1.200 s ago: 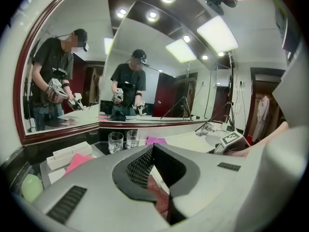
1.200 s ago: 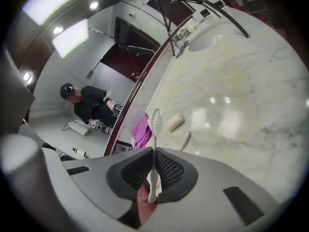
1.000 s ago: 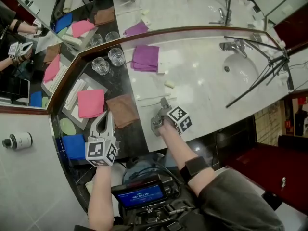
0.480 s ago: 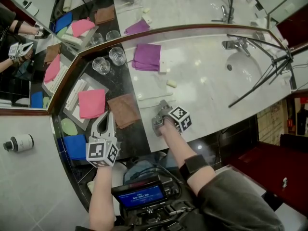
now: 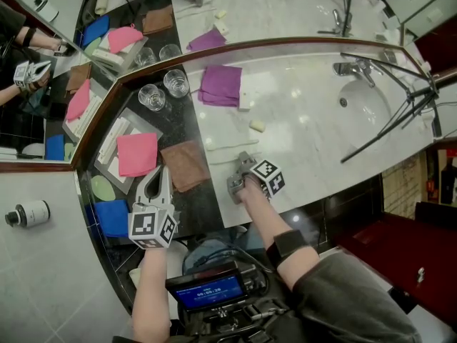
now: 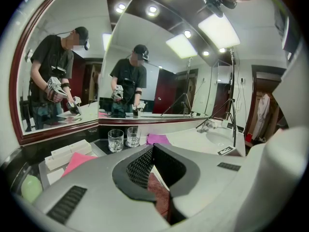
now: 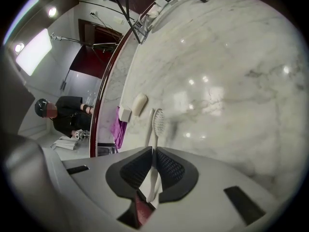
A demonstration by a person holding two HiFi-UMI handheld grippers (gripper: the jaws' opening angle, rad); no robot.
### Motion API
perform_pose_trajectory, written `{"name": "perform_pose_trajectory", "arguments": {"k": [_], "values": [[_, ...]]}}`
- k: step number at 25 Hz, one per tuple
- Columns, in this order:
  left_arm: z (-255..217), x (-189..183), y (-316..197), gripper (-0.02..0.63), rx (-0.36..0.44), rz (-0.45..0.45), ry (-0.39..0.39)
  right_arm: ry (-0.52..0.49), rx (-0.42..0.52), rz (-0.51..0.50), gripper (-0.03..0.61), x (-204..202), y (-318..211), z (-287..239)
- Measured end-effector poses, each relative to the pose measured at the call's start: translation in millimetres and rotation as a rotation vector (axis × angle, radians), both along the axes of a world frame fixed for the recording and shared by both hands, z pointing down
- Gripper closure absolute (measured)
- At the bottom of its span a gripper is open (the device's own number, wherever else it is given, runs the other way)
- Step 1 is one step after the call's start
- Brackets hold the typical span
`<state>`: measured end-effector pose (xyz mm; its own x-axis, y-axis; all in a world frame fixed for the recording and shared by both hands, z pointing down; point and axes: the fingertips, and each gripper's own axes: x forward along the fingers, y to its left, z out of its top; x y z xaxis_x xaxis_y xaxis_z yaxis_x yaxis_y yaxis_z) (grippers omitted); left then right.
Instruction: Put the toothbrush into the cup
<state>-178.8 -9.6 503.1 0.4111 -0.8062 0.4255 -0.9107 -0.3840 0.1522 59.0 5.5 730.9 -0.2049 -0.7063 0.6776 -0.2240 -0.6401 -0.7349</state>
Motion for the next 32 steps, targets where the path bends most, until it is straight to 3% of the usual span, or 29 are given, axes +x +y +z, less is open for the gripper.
{"name": "perform_pose_trajectory", "arguments": {"k": [8, 32], "values": [[3.5, 3.6, -8.2, 0.614, -0.006, 0.002, 0.012, 0.005, -0.019, -0.024, 0.451, 3.5, -4.9, -2.4], [-19.1, 22.0, -16.3, 0.614, 0.043, 0.015, 0.039, 0.002, -0.085, -0.106, 0.428, 8.7, 7.3, -24.2]]}}
